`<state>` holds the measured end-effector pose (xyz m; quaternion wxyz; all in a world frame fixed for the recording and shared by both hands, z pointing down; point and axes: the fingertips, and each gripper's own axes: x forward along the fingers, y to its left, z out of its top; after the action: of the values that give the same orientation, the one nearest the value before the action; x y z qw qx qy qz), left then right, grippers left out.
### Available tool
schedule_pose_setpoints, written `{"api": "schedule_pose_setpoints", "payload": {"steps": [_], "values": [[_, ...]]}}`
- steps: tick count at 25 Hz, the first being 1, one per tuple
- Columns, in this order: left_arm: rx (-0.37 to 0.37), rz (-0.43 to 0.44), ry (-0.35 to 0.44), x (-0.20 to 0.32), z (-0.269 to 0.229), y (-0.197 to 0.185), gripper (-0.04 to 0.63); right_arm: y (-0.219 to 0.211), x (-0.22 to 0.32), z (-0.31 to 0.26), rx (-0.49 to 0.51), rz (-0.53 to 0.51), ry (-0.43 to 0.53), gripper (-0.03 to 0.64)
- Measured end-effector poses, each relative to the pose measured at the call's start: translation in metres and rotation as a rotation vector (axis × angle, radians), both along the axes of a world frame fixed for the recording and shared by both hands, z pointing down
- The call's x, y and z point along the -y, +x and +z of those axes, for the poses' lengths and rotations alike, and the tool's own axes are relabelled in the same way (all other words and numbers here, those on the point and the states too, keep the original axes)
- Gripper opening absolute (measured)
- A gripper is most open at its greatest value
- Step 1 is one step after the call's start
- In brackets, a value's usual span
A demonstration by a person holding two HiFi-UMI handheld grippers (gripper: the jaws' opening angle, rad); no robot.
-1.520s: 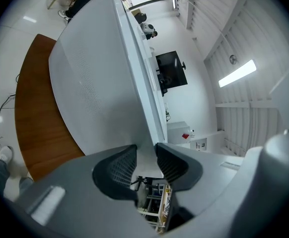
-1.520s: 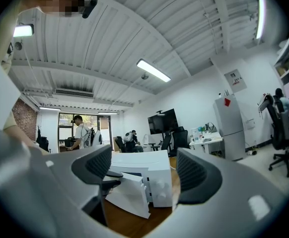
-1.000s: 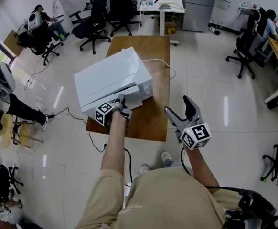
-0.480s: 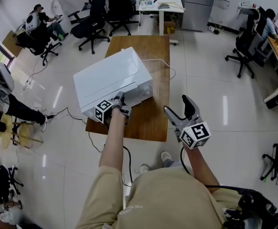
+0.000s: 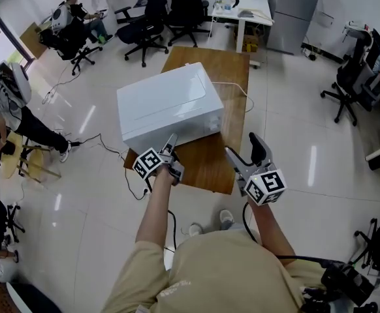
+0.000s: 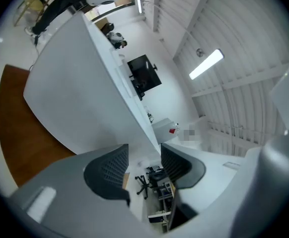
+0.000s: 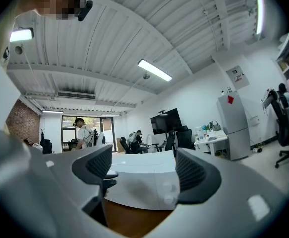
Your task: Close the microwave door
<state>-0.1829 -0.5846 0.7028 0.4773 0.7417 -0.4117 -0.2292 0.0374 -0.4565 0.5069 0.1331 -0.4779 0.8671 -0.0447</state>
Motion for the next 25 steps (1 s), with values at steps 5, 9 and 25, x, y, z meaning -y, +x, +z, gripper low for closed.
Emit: {"api": "schedule_pose_setpoints", "payload": {"steps": [5,9,25], "values": [[-0.035,-0.147,0.007,-0.066,-0.055,-0.043,0.281,-0.033,0.009,0.015,0.054,-0.082,-0.017,0.388],[0.267,-0.149,0.378,-0.077,-0.104,-0.065,0.304,-0.061,0.011,0.019,0.038,-0.131,-0.001,0.388],[0.971,-0.478,0.627,-0.19,-0.165,-0.145,0.425,-0.126,-0.024,0.027,0.036,-0.089,0.077,0.388]]}}
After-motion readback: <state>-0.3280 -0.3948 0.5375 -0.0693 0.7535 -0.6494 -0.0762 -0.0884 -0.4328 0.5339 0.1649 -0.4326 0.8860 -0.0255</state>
